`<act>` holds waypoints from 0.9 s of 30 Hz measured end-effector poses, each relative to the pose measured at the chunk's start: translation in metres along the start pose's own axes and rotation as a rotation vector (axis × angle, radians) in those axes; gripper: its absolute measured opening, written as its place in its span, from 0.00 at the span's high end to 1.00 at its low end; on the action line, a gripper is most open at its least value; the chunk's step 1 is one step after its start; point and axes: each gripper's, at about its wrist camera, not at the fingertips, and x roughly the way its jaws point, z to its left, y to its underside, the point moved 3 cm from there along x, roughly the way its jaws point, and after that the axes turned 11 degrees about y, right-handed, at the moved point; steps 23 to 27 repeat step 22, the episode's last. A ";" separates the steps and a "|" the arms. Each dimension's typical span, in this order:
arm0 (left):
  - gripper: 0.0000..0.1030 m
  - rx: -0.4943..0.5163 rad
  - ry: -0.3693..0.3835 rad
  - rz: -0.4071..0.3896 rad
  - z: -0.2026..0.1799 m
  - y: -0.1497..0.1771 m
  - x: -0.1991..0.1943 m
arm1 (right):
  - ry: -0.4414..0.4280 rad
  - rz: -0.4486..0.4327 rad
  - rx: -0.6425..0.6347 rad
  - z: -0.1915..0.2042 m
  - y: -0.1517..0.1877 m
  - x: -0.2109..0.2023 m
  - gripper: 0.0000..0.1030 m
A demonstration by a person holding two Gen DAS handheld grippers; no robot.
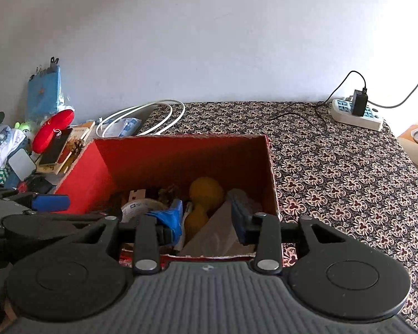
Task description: Organize rigid objects
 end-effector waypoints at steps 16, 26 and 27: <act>0.42 -0.043 0.017 -0.017 0.005 0.001 0.002 | 0.001 0.034 0.039 -0.002 0.003 0.005 0.79; 0.41 -0.033 -0.005 -0.012 0.004 0.000 0.004 | 0.000 0.041 0.039 -0.002 0.004 0.008 0.79; 0.41 -0.033 -0.005 -0.012 0.004 0.000 0.004 | 0.000 0.041 0.039 -0.002 0.004 0.008 0.79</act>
